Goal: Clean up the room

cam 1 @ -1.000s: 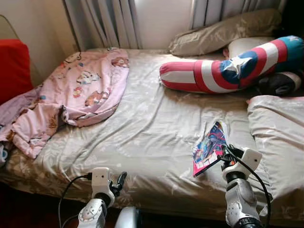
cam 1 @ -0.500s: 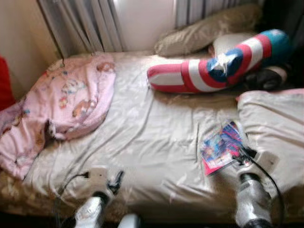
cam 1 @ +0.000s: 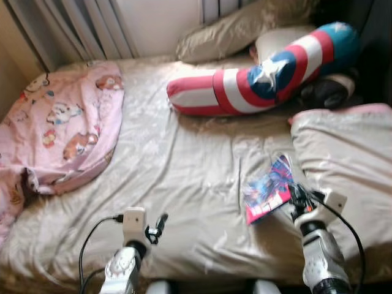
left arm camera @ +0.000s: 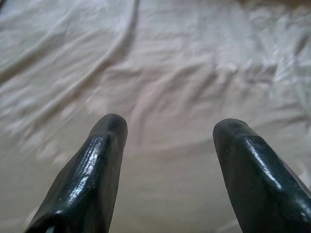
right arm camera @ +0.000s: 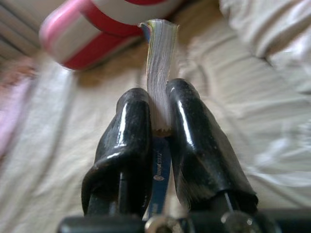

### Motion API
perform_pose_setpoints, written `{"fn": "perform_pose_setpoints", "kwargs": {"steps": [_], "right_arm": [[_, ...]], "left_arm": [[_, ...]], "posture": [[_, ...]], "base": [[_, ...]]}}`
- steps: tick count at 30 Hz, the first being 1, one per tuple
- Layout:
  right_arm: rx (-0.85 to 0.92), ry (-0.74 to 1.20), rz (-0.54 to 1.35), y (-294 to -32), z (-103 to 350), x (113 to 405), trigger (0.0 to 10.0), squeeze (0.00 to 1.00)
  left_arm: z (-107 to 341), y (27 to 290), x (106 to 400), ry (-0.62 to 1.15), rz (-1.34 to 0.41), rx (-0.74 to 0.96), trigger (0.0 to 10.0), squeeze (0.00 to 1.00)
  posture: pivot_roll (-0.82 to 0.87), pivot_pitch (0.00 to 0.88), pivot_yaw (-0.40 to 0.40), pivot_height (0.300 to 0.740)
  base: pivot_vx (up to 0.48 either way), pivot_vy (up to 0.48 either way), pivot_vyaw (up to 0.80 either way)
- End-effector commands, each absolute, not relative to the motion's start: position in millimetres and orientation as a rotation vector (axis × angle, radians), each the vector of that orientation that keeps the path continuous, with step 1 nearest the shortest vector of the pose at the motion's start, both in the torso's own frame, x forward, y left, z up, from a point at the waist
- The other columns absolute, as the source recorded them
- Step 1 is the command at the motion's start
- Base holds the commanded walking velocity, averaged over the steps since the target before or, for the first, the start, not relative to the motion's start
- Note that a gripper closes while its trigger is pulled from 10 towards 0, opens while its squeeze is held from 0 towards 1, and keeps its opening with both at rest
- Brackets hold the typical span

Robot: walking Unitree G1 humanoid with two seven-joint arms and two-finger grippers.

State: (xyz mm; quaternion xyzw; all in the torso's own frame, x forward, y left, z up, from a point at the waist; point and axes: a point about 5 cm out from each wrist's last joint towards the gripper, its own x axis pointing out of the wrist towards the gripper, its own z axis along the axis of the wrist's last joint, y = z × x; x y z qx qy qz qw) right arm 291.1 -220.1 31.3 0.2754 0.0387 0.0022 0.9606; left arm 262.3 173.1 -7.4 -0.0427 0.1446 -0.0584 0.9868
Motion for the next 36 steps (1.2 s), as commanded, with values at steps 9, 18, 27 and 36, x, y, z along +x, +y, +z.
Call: {"fn": "perform_pose_setpoints", "kwargs": {"steps": [9, 18, 27, 36], "right_arm": [[0.85, 0.041, 0.127, -215.2, 30.5, 293.9, 10.0, 0.0], [0.813, 0.254, -0.198, -239.3, -8.1, 265.9, 10.0, 0.0], [0.778, 0.295, -0.513, -268.2, -15.9, 251.1, 10.0, 0.0], [0.749, 0.355, -0.563, -268.6, -22.4, 244.4, 10.0, 0.0]], "left_arm": [[-9.5, 197.3, 252.9, 0.309, -0.104, -0.027, 10.0, 0.0], [-8.2, 206.1, 246.0, 0.312, -0.14, 0.019, 10.0, 0.0], [-12.7, 213.1, 227.4, 0.337, -0.151, 0.042, 10.0, 0.0], [-14.8, 216.0, 214.2, 0.353, -0.153, 0.05, 10.0, 0.0]], "posture": [[0.09, 0.045, 0.107, 0.636], [0.15, 0.051, 0.157, 0.636], [0.18, 0.108, 0.177, 0.636], [0.2, 0.144, 0.182, 0.636]], "base": [[0.0, 0.0, 0.0], [0.0, 0.0, 0.0], [0.0, 0.0, 0.0], [0.0, 0.0, 0.0]]}}
